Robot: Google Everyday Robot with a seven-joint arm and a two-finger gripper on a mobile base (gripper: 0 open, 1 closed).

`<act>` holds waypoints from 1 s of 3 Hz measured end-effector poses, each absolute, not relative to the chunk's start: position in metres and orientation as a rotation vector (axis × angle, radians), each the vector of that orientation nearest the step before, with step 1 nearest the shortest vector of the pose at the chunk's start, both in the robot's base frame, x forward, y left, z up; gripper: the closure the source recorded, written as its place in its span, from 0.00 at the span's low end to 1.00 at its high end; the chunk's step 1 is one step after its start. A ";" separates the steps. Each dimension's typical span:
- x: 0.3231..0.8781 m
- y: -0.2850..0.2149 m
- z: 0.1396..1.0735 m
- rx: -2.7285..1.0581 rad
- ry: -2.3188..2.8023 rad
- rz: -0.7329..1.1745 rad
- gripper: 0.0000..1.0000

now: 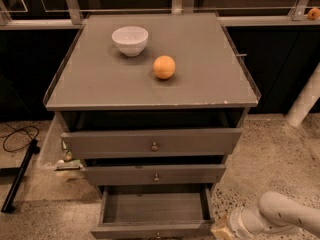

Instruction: Close bottom drawer

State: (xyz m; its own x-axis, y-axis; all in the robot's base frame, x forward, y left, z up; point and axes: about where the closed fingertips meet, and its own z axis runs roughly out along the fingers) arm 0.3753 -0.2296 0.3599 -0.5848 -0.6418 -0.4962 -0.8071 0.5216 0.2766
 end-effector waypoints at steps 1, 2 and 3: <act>0.371 -0.227 0.321 -1.162 2.425 0.744 1.00; 0.369 -0.225 0.283 -1.142 2.400 0.783 1.00; 0.374 -0.218 0.247 -1.169 2.348 0.797 1.00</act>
Offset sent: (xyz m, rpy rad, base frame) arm -0.0085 0.0041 -0.1229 0.1209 0.0044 -0.0356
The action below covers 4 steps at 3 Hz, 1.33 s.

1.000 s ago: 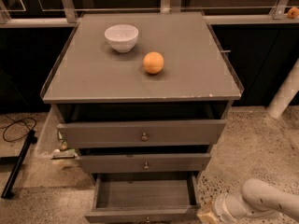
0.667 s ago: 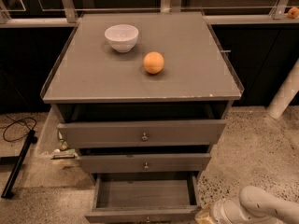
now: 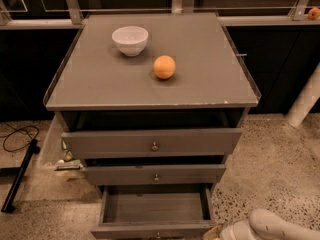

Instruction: Close bottom drawer

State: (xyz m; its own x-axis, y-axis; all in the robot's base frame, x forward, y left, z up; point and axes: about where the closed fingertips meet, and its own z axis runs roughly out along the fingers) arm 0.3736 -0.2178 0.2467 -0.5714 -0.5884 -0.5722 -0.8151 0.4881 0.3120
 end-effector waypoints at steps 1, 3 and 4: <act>0.390 -0.210 0.223 -1.207 2.296 0.785 1.00; 0.407 -0.206 0.214 -1.241 2.262 0.741 1.00; 0.410 -0.200 0.199 -1.245 2.267 0.753 1.00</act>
Offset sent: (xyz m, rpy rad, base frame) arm 0.0563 0.0120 -0.0419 -0.0312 -0.1479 0.0655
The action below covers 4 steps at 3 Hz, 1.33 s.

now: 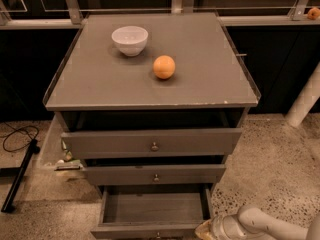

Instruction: Close bottom drawer

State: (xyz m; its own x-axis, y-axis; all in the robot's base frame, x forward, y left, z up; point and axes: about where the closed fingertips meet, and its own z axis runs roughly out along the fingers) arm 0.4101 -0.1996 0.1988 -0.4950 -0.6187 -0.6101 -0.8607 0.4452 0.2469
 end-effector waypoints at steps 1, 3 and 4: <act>0.417 -0.195 0.182 -1.246 2.268 0.761 1.00; 0.437 -0.191 0.161 -1.228 2.248 0.741 1.00; 0.437 -0.191 0.161 -1.227 2.248 0.740 0.81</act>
Offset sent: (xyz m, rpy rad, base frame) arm 0.0304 0.0024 -0.0548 0.0035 -0.0065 -0.0220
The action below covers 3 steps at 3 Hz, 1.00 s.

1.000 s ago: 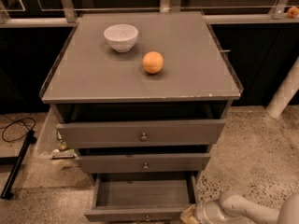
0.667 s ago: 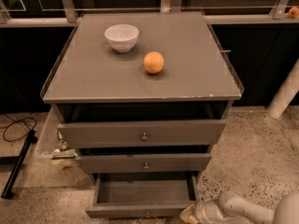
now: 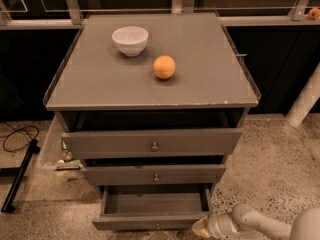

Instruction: Close bottom drawer

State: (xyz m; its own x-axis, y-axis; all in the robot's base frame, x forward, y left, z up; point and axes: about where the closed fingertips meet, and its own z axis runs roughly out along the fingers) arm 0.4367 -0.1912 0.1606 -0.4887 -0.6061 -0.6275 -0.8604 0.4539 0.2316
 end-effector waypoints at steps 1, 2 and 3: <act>0.437 -0.191 0.161 -1.227 2.248 0.741 0.57; 0.437 -0.191 0.161 -1.228 2.248 0.741 0.34; 0.439 -0.189 0.158 -1.234 2.233 0.753 0.11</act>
Offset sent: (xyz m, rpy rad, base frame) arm 0.0000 0.0000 0.0000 0.0000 0.0000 0.0000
